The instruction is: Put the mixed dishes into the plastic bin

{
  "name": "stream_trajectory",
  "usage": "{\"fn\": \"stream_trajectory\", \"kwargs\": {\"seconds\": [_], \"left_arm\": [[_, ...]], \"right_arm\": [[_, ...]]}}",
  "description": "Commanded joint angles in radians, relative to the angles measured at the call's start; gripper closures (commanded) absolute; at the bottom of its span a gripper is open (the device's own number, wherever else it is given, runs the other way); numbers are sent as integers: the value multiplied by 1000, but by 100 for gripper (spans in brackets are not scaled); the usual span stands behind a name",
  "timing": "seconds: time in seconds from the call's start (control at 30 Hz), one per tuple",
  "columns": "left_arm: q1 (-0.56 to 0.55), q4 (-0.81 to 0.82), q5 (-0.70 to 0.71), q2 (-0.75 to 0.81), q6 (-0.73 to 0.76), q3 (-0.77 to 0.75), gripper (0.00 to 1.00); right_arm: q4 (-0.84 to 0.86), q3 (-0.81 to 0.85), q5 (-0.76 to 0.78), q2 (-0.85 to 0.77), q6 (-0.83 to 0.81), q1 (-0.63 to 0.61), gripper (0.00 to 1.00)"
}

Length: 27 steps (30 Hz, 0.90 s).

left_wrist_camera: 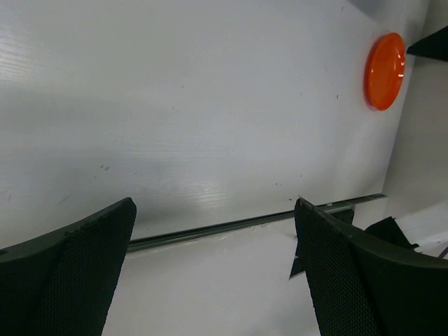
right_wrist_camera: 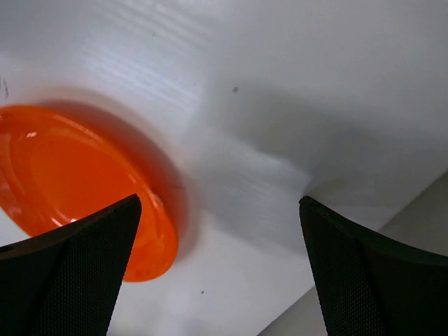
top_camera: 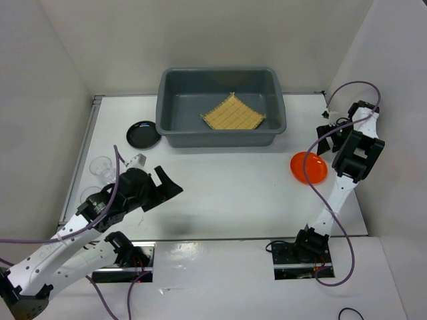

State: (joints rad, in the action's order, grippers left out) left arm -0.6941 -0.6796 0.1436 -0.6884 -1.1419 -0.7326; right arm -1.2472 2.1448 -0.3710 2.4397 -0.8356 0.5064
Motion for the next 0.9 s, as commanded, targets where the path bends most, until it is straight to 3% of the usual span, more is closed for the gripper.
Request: {"fn": "stream_trajectory", "kwargs": {"seconds": [0.0, 0.2, 0.4, 0.57, 0.63, 0.73, 0.77, 0.8, 0.87], "left_arm": [[7, 3, -15, 32, -45, 15, 0], [7, -6, -15, 50, -45, 15, 0], [7, 3, -15, 61, -45, 35, 0], [7, -9, -15, 122, -64, 53, 0], [7, -20, -15, 138, -64, 53, 0], [7, -20, -15, 165, -84, 64, 0], [7, -20, -15, 177, -84, 74, 0], [7, -20, -15, 178, -84, 75, 0], [7, -20, -15, 188, -84, 75, 0]], "right_arm": [[-57, -158, 26, 65, -86, 35, 1], [-57, -304, 14, 56, -114, 26, 1], [-57, -333, -28, 71, -54, -5, 18], [-57, -345, -26, 59, -43, -25, 45], [-57, -382, -13, 47, -43, -60, 49], [-43, -393, -3, 38, -8, -81, 73], [-34, -393, 10, 38, 10, -81, 90], [-34, -379, 23, 38, 30, -81, 97], [3, -369, 39, 38, 90, -81, 100]]}}
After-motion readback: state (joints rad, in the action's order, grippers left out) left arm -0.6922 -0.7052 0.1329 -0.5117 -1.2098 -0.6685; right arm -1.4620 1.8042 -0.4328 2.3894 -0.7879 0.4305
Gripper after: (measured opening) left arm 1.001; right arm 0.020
